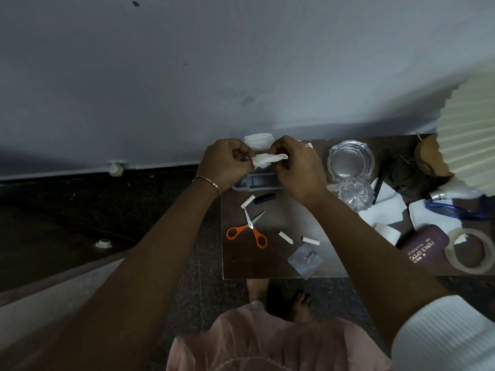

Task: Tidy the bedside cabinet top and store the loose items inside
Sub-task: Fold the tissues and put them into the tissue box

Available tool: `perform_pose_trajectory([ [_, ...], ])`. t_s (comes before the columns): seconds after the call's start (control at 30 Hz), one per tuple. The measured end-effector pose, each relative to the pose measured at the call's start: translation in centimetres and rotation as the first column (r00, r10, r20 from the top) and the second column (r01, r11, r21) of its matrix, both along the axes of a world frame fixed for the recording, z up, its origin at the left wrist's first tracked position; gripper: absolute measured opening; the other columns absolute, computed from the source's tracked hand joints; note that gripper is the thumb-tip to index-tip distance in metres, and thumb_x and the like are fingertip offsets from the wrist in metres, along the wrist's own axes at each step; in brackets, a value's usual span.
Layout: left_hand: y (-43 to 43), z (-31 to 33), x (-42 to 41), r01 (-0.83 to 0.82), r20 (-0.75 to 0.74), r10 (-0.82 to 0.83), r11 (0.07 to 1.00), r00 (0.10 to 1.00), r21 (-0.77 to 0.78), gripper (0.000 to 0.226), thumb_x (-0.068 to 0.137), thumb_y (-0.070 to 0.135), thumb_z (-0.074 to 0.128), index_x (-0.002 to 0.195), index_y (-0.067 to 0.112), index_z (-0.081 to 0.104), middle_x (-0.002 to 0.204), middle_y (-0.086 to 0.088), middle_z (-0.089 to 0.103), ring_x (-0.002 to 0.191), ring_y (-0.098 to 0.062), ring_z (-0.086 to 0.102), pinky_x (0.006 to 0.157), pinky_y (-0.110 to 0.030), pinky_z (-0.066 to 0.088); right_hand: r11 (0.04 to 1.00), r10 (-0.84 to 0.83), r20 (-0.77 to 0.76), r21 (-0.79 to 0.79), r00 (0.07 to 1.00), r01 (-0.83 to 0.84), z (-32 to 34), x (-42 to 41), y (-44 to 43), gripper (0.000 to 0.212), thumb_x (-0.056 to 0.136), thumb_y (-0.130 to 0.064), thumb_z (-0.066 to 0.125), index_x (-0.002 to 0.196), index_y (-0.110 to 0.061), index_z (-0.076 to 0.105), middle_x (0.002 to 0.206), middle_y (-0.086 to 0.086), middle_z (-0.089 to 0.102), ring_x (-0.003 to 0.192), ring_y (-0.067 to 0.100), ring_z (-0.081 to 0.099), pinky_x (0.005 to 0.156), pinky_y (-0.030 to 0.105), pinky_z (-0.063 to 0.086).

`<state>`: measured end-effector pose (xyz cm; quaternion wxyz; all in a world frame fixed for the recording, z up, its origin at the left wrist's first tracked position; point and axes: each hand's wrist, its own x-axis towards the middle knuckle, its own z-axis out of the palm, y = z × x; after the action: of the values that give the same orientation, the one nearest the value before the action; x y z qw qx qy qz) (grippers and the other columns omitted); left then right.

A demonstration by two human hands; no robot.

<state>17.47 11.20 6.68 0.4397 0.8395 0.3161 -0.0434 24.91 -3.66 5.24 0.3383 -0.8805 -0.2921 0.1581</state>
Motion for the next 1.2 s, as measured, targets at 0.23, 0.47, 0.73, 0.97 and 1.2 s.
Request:
perform_pose_trajectory([
  [0.23, -1.0, -0.4, -0.6, -0.029, 0.003, 0.029, 0.998, 1.0, -0.064, 0.016, 0.07, 0.015, 0.075, 0.073, 0.024, 0.063, 0.059, 0.008, 0.053, 0.055, -0.006, 0.048, 0.059, -0.022, 0.044, 0.994, 0.042, 0.069, -0.107, 0.997, -0.034, -0.1, -0.2, -0.6, 0.029, 0.077, 0.0, 0.06, 0.099, -0.018, 0.063, 0.091, 0.009, 0.06, 0.088, 0.026, 0.055, 0.062, 0.027, 0.032],
  [0.47, -1.5, -1.7, -1.3, -0.104, 0.049, 0.104, 0.995, 0.993, -0.005, 0.016, 0.073, 0.021, 0.074, 0.086, 0.024, 0.065, 0.061, 0.013, 0.057, 0.057, -0.003, 0.053, 0.062, -0.024, 0.049, 0.99, 0.087, 0.123, -0.125, 0.989, -0.071, -0.3, 0.1, -0.3, 0.025, 0.078, -0.003, 0.065, 0.101, -0.012, 0.068, 0.105, 0.009, 0.061, 0.097, 0.028, 0.056, 0.073, 0.035, 0.048],
  [0.73, -1.6, -2.1, -1.2, -0.193, 0.142, 0.194, 0.981, 0.971, -0.022, 0.014, 0.078, 0.017, 0.071, 0.091, 0.017, 0.067, 0.058, 0.005, 0.052, 0.051, -0.003, 0.047, 0.059, -0.018, 0.043, 0.998, 0.019, 0.123, -0.061, 0.992, -0.012, -0.4, 0.2, -0.9, 0.031, 0.078, -0.003, 0.06, 0.107, -0.013, 0.064, 0.1, 0.008, 0.063, 0.095, 0.028, 0.057, 0.075, 0.032, 0.043],
  [0.97, -3.8, -0.3, 0.6, -0.201, 0.206, 0.217, 0.975, 0.954, -0.094, 0.014, 0.077, 0.015, 0.063, 0.089, 0.021, 0.063, 0.06, 0.003, 0.05, 0.062, -0.02, 0.055, 0.067, -0.032, 0.048, 0.988, -0.153, 0.11, 0.011, 0.982, 0.152, 1.4, 2.3, -3.5, 0.031, 0.081, 0.0, 0.056, 0.105, -0.017, 0.065, 0.102, -0.001, 0.067, 0.095, 0.02, 0.06, 0.077, 0.03, 0.046],
  [1.2, -8.6, 1.9, 3.5, -0.116, -0.092, 0.091, 0.94, 0.992, -0.322, 0.018, 0.084, 0.015, 0.059, 0.102, 0.014, 0.064, 0.073, -0.005, 0.068, 0.054, -0.018, 0.059, 0.053, -0.024, 0.049, 0.972, -0.094, 0.037, -0.212, 0.995, 0.099, 2.1, 7.7, -7.4, 0.03, 0.082, -0.002, 0.058, 0.106, -0.016, 0.069, 0.101, 0.003, 0.072, 0.091, 0.023, 0.066, 0.08, 0.034, 0.054],
])
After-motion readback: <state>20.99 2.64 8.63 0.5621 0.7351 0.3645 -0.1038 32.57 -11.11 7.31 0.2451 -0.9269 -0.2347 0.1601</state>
